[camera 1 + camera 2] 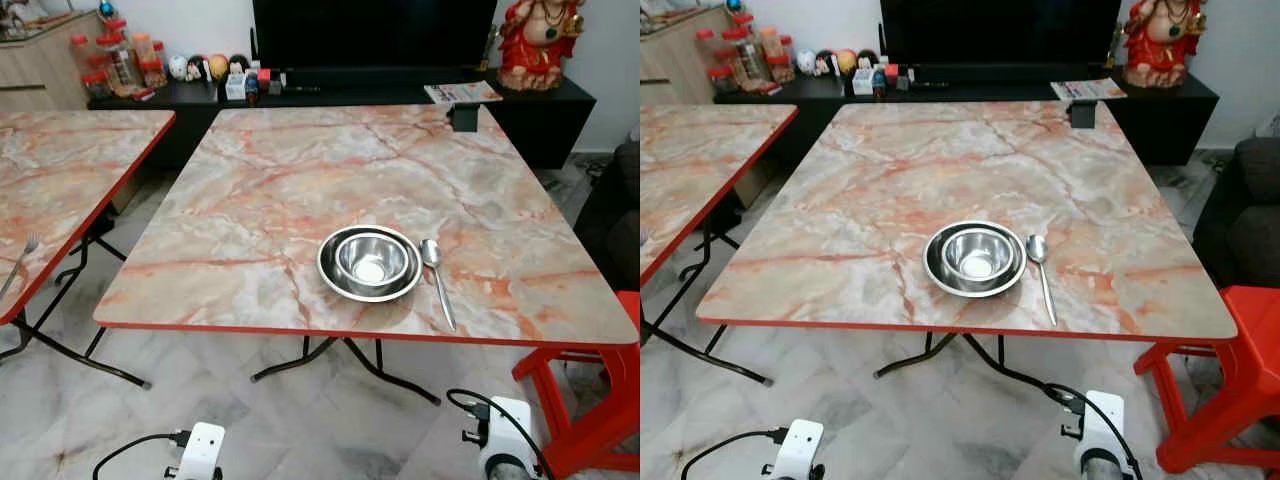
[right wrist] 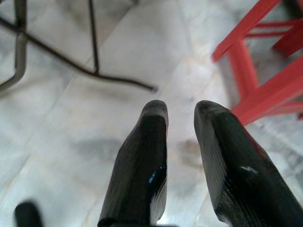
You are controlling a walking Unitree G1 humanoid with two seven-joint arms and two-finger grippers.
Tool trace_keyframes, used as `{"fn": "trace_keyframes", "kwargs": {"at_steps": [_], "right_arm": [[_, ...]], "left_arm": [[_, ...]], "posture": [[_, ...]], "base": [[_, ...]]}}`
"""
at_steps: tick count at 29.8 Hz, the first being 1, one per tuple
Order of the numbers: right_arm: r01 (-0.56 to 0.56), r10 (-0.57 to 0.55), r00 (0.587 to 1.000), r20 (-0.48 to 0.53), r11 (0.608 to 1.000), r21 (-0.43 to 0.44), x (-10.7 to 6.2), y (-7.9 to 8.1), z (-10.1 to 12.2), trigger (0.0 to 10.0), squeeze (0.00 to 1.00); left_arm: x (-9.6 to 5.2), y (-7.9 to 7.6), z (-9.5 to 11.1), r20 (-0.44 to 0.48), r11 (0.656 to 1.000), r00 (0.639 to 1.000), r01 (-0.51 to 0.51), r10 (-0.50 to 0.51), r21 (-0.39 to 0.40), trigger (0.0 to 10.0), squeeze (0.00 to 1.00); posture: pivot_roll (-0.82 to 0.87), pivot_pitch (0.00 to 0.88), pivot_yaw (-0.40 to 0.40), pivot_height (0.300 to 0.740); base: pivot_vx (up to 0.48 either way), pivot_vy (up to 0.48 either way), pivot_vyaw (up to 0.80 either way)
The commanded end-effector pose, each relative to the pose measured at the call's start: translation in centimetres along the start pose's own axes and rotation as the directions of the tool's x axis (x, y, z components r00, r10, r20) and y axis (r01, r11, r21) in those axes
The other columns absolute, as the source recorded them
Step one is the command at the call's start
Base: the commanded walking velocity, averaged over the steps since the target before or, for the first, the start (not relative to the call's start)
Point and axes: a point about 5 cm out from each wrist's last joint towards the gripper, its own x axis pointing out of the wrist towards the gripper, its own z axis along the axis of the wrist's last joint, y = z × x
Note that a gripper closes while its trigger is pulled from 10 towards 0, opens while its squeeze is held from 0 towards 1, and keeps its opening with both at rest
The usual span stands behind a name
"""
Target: Setting the table
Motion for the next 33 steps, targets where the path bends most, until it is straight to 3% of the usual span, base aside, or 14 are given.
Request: {"fn": "trace_keyframes", "kwargs": {"at_steps": [1, 4, 10, 18, 27, 33], "right_arm": [[-0.057, 0.056, 0.997, -0.051, 0.998, -0.032, 0.0, 0.6, -0.6, 10.0, 0.0], [-0.123, 0.117, 0.988, -0.099, 0.99, -0.062, -0.1, 1.4, -1.1, 10.0, 0.0], [-0.168, 0.16, 0.973, -0.165, 0.985, -0.034, -0.5, 2.4, -2.2, 10.0, 0.0], [-0.115, 0.116, 0.966, -0.231, 0.993, 0.017, -1.1, 2.5, -3.9, 10.0, 0.0], [-0.066, 0.083, 0.969, -0.234, 0.995, 0.078, -1.0, 2.1, -3.8, 10.0, 0.0], [-0.052, 0.067, 0.973, -0.22, 0.996, 0.076, -0.8, 1.7, -3.4, 10.0, 0.0]], "left_arm": [[0.0, 0.2, 0.1, -0.002, 1.0, 1.0, -0.007, 0.007, -0.017, 10.0, 0.0], [0.0, 0.2, 0.1, -0.002, 1.0, 1.0, -0.009, 0.009, -0.022, 10.0, 0.0], [0.1, 0.2, 0.4, 0.006, 1.0, 1.0, -0.012, 0.012, -0.019, 10.0, 0.0], [0.2, 0.3, 1.1, 0.017, 0.999, 1.0, -0.011, 0.012, -0.036, 10.0, 0.0], [0.2, 0.4, 0.6, -0.007, 1.0, 1.0, -0.008, 0.008, -0.014, 10.0, 0.0], [0.1, 0.5, 0.3, -0.014, 1.0, 1.0, -0.009, 0.009, -0.011, 10.0, 0.0]], "posture": [[-0.06, 0.0, 0.028, 0.74], [-0.06, 0.0, 0.026, 0.74], [-0.06, 0.0, 0.034, 0.74], [-0.06, 0.0, 0.038, 0.74], [-0.07, 0.0, 0.044, 0.74], [-0.06, 0.0, 0.043, 0.74]], "base": [[0.0, 0.0, 0.0], [0.0, 0.0, 0.0], [0.0, 0.0, 0.0], [0.0, 0.0, 0.0], [0.0, 0.23, 0.0], [0.0, 0.319, -0.53]]}}
